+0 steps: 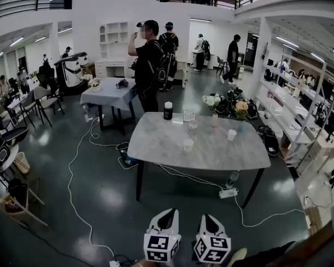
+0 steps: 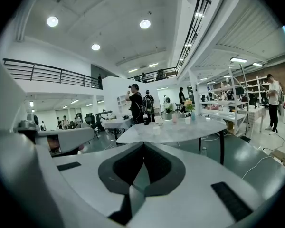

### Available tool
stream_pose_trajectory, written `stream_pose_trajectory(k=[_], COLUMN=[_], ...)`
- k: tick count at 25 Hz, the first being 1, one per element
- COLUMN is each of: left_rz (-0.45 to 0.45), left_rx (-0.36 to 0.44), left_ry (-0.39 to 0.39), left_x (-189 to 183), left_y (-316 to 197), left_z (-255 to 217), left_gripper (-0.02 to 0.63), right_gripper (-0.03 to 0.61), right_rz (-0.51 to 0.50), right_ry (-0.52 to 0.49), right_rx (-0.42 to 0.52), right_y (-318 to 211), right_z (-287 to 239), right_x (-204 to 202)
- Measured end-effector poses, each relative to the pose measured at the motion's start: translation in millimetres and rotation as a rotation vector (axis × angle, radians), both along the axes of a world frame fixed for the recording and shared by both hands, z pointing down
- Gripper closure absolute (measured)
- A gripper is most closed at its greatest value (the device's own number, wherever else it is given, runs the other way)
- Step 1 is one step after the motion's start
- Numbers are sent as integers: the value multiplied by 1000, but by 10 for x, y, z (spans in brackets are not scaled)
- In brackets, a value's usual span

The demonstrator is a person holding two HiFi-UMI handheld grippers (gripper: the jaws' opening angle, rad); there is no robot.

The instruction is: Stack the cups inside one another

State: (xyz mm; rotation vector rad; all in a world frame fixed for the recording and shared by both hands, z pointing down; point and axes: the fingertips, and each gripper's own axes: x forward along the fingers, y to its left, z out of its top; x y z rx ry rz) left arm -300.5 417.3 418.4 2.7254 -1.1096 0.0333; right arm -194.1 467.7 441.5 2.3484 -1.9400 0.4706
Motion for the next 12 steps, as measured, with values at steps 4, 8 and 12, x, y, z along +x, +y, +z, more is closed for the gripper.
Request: stream_pose_trajectory(k=[4, 8, 12], left_rz=[15, 15, 22], left_rx=[6, -13, -29], left_ry=[-7, -6, -11], left_x=[-163, -261, -340], left_y=[-115, -233, -318], left_z=[20, 89, 167], left_gripper=[618, 618, 618], right_gripper=[572, 572, 572], right_rz=[44, 68, 81], right_ry=[-21, -23, -21], right_rx=[10, -3, -21], right_y=[-61, -86, -151], right_z=[30, 89, 135], right_x=[-122, -189, -244])
